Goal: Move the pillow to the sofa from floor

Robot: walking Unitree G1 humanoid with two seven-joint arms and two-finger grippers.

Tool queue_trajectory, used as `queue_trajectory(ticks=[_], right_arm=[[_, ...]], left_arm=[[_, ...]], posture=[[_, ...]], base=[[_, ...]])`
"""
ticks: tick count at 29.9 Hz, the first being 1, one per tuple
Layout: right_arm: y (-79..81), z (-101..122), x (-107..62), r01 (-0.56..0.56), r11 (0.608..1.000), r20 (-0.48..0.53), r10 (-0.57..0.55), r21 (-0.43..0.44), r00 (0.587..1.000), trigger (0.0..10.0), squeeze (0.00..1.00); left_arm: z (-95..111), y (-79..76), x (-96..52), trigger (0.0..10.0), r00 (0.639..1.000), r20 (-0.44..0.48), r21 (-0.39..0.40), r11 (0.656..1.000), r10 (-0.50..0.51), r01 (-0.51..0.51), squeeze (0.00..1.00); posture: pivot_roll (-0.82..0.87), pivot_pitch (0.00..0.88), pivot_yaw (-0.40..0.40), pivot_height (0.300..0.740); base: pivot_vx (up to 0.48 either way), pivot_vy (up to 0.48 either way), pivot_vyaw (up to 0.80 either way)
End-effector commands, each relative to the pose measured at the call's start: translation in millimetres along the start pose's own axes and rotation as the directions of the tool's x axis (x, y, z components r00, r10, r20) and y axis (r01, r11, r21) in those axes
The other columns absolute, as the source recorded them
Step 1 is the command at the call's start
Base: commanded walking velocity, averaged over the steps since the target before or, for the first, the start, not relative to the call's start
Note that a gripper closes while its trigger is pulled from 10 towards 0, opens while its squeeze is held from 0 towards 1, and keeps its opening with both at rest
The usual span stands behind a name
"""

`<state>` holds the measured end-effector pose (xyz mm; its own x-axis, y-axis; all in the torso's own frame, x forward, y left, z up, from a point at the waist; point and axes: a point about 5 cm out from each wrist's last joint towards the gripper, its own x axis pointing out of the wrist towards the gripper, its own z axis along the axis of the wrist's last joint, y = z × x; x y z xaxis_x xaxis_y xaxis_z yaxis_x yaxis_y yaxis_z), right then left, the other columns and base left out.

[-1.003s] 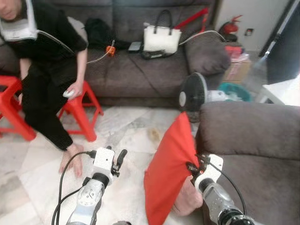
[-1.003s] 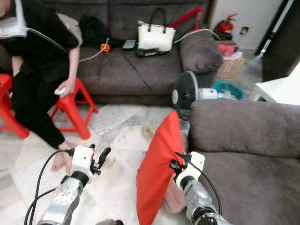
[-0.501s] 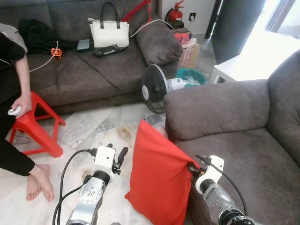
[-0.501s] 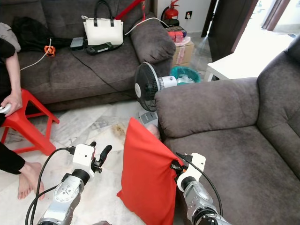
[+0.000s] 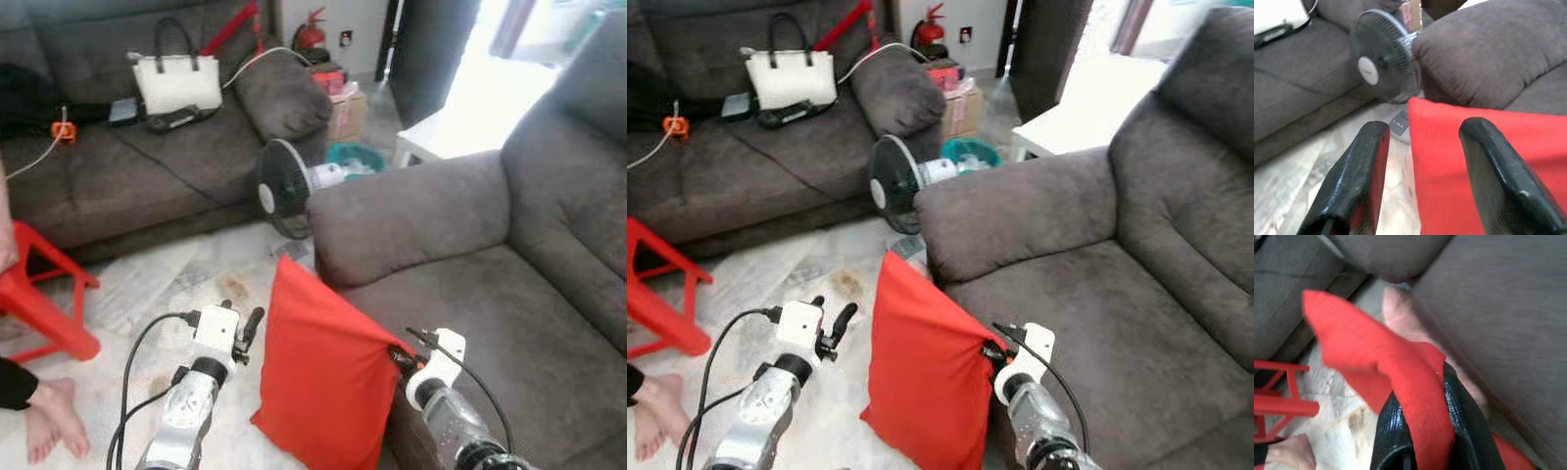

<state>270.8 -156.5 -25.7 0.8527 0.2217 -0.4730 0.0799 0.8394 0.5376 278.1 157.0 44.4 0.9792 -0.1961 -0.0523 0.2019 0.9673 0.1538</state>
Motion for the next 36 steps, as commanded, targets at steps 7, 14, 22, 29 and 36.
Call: queue_trajectory(ticks=[7, 14, 22, 29, 36], right_arm=[[-6.9, 19.9, -0.1, 0.024, 0.999, 0.074, -0.023, -0.025, 0.997, 10.0, 0.0], [-9.0, 21.9, -0.2, 0.063, 0.995, 0.074, -0.058, -0.073, 0.996, 10.0, 0.0], [-11.0, 23.9, -0.2, 0.11, 0.987, 0.078, -0.101, -0.119, 0.992, 10.0, 0.0], [-11.2, 24.0, 0.1, 0.13, 0.984, 0.079, -0.121, -0.125, 0.989, 10.0, 0.0], [-10.7, 24.2, 0.4, 0.134, 0.982, 0.081, -0.125, -0.13, 0.989, 10.0, 0.0]], left_arm=[[-1.1, -7.7, 1.0, 10.0, 1.0, -0.002, -0.004, 1.0, -0.011, 0.011, 0.0], [-2.2, -6.9, 0.3, 10.0, 1.0, -0.006, -0.007, 1.0, -0.008, 0.008, 0.0], [-2.1, -5.9, 1.5, 10.0, 1.0, -0.008, -0.005, 1.0, -0.013, 0.013, 0.0], [-1.5, -5.0, 2.4, 10.0, 1.0, -0.007, 0.007, 1.0, -0.017, 0.017, 0.0], [-1.4, -4.5, 2.9, 10.0, 1.0, -0.007, 0.009, 1.0, -0.019, 0.019, 0.0]], posture=[[0.1, 0.054, -0.025, 0.74], [0.1, 0.063, -0.022, 0.74], [0.09, 0.065, -0.015, 0.74], [0.09, 0.066, -0.011, 0.74], [0.09, 0.067, -0.007, 0.74]], base=[[0.0, -0.177, -0.8], [0.0, 0.0, -0.79], [0.0, 0.0, -0.79], [0.0, 0.0, -0.79], [0.0, -0.198, -0.78]])
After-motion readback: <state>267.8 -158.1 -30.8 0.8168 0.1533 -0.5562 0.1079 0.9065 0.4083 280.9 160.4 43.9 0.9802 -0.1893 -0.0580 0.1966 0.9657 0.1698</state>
